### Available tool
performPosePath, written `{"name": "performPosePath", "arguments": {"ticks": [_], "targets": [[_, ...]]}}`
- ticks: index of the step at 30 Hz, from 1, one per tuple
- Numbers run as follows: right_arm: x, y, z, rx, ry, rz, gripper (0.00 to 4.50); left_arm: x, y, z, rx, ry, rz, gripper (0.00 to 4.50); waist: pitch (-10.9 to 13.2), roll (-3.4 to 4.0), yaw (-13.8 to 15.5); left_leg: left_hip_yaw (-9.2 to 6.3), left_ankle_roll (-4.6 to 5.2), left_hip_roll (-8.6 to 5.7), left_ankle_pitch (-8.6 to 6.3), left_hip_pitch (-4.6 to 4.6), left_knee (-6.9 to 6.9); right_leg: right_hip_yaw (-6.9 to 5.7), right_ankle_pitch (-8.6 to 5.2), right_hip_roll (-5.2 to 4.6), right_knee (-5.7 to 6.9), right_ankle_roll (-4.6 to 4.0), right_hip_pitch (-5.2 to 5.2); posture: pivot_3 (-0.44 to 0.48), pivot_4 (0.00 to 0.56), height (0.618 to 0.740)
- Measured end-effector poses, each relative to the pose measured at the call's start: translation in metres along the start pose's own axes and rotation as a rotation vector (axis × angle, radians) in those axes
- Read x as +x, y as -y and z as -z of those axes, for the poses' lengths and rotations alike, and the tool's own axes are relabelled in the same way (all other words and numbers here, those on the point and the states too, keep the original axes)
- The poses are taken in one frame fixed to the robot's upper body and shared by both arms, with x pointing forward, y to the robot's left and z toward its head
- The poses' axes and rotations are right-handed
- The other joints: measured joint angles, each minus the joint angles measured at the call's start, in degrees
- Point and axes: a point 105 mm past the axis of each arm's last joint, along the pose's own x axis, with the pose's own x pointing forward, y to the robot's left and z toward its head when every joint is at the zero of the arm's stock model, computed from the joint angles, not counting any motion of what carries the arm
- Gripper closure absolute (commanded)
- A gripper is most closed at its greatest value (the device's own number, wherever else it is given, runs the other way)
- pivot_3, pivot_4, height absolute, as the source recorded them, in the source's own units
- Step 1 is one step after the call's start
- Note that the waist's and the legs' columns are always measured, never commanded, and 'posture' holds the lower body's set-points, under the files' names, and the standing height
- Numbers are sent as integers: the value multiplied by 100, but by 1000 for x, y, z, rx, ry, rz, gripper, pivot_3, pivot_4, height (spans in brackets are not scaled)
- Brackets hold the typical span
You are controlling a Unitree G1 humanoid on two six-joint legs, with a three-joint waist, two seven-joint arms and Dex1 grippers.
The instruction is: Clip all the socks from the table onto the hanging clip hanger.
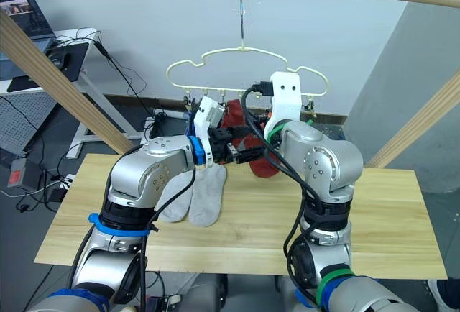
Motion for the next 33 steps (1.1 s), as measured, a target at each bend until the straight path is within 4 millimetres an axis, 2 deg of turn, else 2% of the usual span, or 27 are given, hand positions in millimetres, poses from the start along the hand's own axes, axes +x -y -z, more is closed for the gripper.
{"name": "performPosePath", "arguments": {"ticks": [5, 15, 21, 33], "targets": [[-6, 1, 3, -39, 0, 2, 1183, -16, 4, -3, 10, 19, 15, 37, 0, 0, -15, -2, 0, 1, 0, 0, 0, -2, 0, 0, 1, 0, 0, 6, 272, 740], [-24, 29, 10, -141, 15, 133, 1183, -55, 5, -14, 53, 56, -7, 37, 0, 0, -18, -1, -1, 0, 0, 1, 1, -1, -1, -1, 1, 1, 1, 1, 266, 740], [-33, 34, 8, -149, 65, 196, 1183, -65, 7, -22, 36, 87, 23, 37, 0, 0, -28, -2, -1, 0, 0, 1, 1, -2, -2, -1, -1, 3, 1, -13, 269, 740], [-38, 37, -2, -85, 160, 313, 1183, -94, 13, -37, 2, 46, 119, 37, 0, 0, -38, -1, 0, 1, 0, 1, 1, -1, -14, -1, -2, 23, 0, -10, 283, 740]]}}
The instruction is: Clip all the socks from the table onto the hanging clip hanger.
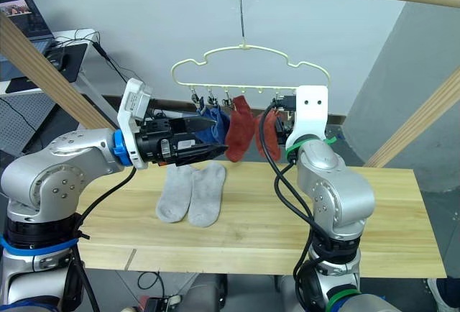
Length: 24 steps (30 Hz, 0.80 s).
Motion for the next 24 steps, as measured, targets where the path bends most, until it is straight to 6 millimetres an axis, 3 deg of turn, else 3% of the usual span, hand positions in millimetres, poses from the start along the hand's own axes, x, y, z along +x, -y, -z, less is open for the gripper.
{"name": "performPosePath", "arguments": {"ticks": [5, 8, 24], "targets": [[1, 1, -1, 20, 6, 11, 1183, -4, 4, 0, -36, -23, 37, 37, 0, 0, 1, -1, 0, 0, 0, 0, 0, 0, 0, 0, 0, -1, 0, -6, 282, 740], [2, 3, -1, 25, 11, 19, 1974, -9, 5, -1, -34, -41, 40, 0, 0, 1, 0, -1, 0, 0, 0, 0, 0, 0, 0, 0, 0, -1, 0, 0, 280, 740], [20, 7, 2, 51, -14, 35, 1974, -15, 2, -3, -25, -55, 8, 0, 1, 1, 8, 0, 0, 1, 0, 0, -1, 0, 2, 0, 0, -5, -1, 37, 274, 740]]}}
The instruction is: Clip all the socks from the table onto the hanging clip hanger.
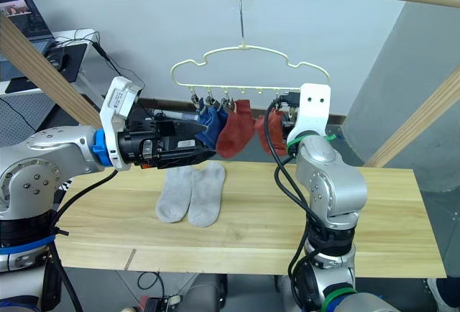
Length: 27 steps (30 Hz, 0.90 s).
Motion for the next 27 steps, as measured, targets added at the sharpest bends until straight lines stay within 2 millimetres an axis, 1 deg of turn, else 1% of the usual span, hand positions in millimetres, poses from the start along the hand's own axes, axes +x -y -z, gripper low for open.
{"name": "performPosePath", "arguments": {"ticks": [3, 12, 14, 21, 27], "targets": [[3, -3, -5, 2, 17, -12, 1974, 0, 0, 2, -1, -2, -6, 0, 0, 0, 7, 0, 0, 0, 0, 0, 0, 0, 4, 0, 0, -7, 0, 43, 276, 740], [5, -2, -4, 11, 10, -13, 1974, -1, 1, 5, 3, -12, -23, 0, 0, 0, 35, 0, 0, 0, 0, 0, -1, 0, 7, 0, 0, -12, -1, 48, 272, 740], [5, -1, -4, 12, 13, -13, 2353, -1, 1, 5, 2, -12, -28, 0, 0, 0, 36, 0, 0, 0, 0, 0, -1, -1, 8, 0, 0, -13, 0, 48, 270, 740], [8, -2, -4, 11, 8, -14, 2353, -1, 0, 5, 4, -10, -40, 0, 0, 0, 37, 0, 0, 0, 0, 0, -1, -1, 8, 0, 0, -14, 0, 51, 265, 740], [11, -4, -9, 11, 23, -20, 2353, -1, -1, 6, 2, -11, -45, 0, 0, 0, 43, 0, 0, 0, 0, 0, -1, -1, 8, 0, 0, -14, 0, 55, 260, 740]]}}
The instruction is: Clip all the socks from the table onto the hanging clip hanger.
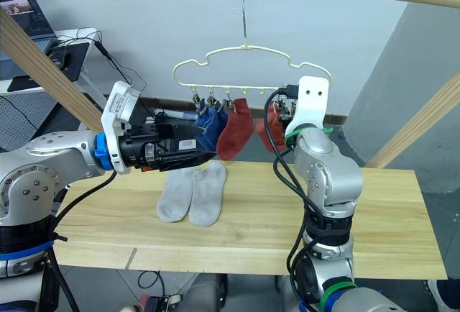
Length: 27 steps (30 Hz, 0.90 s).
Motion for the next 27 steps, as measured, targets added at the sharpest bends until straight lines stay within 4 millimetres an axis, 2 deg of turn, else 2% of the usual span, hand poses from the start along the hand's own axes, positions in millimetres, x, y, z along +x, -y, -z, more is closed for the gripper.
{"name": "performPosePath", "arguments": {"ticks": [13, 27], "targets": [[14, 0, -9, -10, 29, -6, 2353, -2, -2, 3, -6, -2, -27, 0, 0, 0, 36, 1, 0, 0, 0, 0, 0, 0, 1, 0, 1, -1, 0, 71, 260, 740], [19, 3, -15, -12, 51, 11, 2353, -4, -2, 2, 7, -1, -47, 0, 0, 0, 95, 1, 0, 0, 0, 0, 0, 0, 1, 0, 2, -2, 0, 74, 260, 740]]}}
